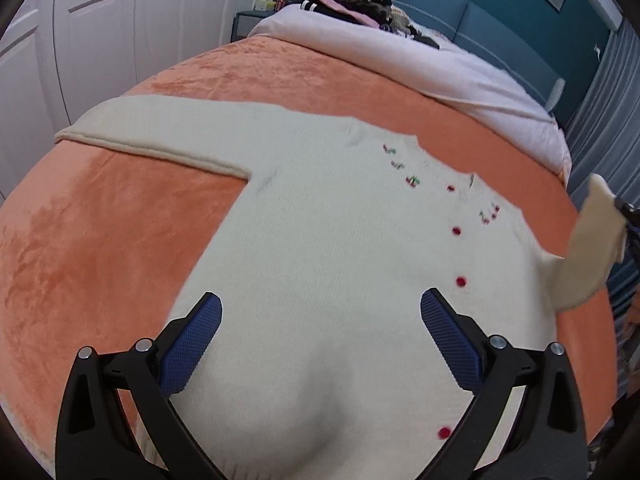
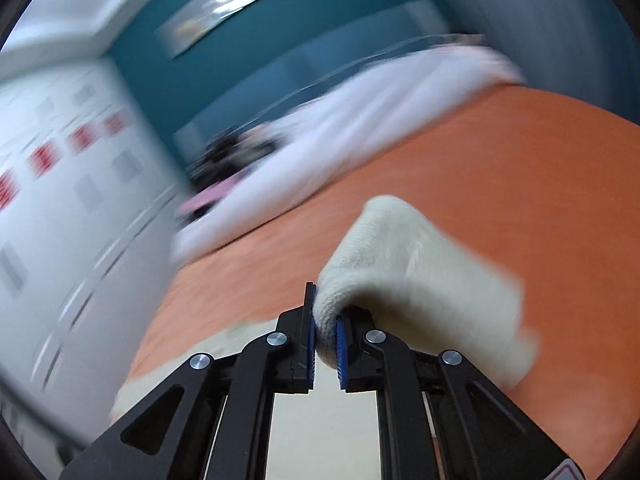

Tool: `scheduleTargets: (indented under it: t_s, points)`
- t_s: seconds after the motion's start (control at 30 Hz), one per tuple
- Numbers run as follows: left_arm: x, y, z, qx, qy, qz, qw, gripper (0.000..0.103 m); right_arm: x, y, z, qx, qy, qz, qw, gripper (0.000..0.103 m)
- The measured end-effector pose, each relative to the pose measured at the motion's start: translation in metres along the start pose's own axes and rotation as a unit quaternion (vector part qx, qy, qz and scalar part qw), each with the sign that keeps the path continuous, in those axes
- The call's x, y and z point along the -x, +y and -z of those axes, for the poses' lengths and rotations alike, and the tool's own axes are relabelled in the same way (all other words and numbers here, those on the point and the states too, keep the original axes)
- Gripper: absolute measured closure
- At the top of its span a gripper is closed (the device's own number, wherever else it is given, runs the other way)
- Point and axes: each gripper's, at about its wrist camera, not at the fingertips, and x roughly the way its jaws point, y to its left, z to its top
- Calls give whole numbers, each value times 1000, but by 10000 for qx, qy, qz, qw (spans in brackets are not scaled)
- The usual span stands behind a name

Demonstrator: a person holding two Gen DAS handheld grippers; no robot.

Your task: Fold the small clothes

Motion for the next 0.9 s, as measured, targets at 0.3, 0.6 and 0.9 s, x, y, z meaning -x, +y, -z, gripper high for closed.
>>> scheduleTargets:
  t_s: [0.3,0.6,0.9]
  points:
    - [-83,0,-56,1096,517,1097,9865,5,-122,68,127,239,1683,-103,9854,75]
    - [-167,-17,-60,1766,891,961,9755,13,-42,-80,142,-1853,1148,785,9728,45]
    - [-142,-32,-97,1140,104,1323,9846,91,-26,-48,104,-1464,126,328,9886,93]
